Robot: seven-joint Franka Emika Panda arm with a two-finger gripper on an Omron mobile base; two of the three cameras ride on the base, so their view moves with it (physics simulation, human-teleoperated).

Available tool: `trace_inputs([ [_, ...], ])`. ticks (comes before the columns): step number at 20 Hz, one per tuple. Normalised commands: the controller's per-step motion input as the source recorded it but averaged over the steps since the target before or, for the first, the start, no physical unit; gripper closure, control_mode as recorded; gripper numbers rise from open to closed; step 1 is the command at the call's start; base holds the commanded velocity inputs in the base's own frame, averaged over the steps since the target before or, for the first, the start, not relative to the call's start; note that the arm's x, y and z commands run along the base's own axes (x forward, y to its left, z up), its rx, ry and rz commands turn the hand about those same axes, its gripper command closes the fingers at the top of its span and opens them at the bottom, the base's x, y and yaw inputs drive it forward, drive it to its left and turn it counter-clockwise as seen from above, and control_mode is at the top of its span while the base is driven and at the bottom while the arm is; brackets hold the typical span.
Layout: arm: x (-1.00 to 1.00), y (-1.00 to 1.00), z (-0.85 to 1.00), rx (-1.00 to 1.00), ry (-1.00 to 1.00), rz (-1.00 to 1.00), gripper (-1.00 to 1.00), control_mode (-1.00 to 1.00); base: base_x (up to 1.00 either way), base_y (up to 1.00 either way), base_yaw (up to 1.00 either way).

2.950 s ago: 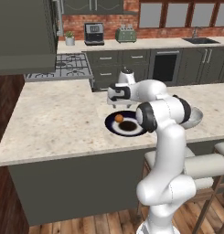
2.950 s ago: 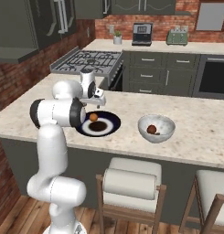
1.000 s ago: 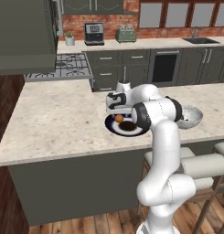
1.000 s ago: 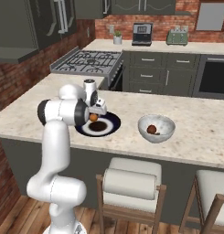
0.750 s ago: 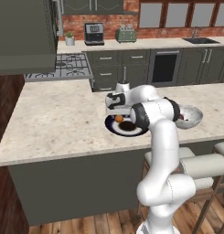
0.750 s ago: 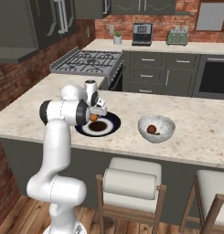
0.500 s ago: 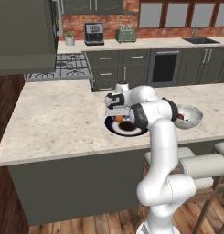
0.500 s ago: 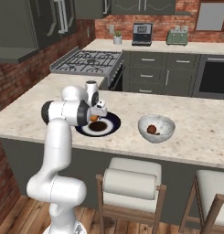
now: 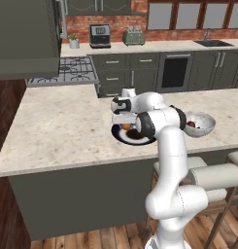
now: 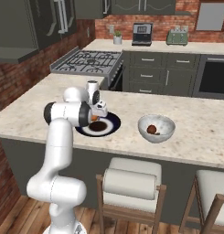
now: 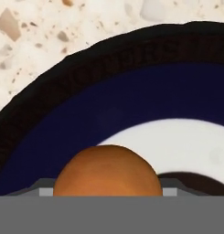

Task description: Take the fruits from the plate on the dining counter and place two fruits in each bowl.

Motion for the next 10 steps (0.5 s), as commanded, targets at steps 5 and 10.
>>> trace_inputs([
  [5, -0.01, -0.01, 0.06, 0.00, -0.01, 0.00, 1.00, -1.00, 0.00, 0.00, 0.00],
  [10, -0.30, -0.20, 0.75, 0.00, 0.00, 0.00, 1.00, -1.00, 0.00, 0.00, 0.00],
])
